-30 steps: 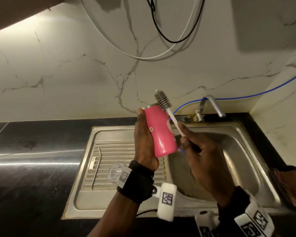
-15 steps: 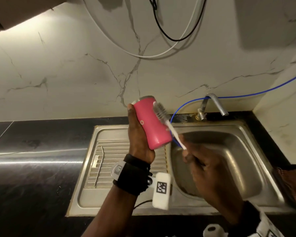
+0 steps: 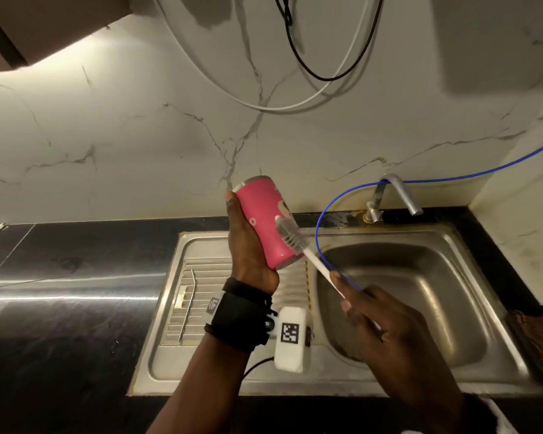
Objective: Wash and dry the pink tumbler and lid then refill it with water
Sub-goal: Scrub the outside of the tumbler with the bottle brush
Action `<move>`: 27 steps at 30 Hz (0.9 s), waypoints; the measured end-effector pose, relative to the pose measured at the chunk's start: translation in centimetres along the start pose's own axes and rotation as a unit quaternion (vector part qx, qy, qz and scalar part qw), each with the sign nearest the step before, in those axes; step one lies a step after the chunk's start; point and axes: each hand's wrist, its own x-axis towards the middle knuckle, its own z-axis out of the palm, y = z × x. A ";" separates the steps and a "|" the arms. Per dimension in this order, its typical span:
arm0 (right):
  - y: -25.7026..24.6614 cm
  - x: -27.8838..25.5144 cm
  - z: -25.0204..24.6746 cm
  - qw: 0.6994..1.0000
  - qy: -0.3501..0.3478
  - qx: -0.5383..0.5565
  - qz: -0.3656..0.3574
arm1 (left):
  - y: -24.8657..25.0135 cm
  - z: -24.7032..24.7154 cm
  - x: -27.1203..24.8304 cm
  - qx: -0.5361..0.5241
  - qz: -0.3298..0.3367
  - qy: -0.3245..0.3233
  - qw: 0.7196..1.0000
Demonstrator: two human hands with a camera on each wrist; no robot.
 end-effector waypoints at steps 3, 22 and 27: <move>0.1 -0.7 -0.6 1.000 -0.015 -0.005 0.008 | 0.0 -0.1 0.1 0.019 0.015 0.010 1.000; -0.8 0.4 1.1 0.999 -0.044 0.030 0.014 | -0.7 -0.8 -0.4 0.045 0.014 0.008 0.999; 0.0 -1.3 -0.5 0.999 -0.046 -0.007 0.016 | 1.2 -1.0 -0.1 0.031 0.032 0.033 0.998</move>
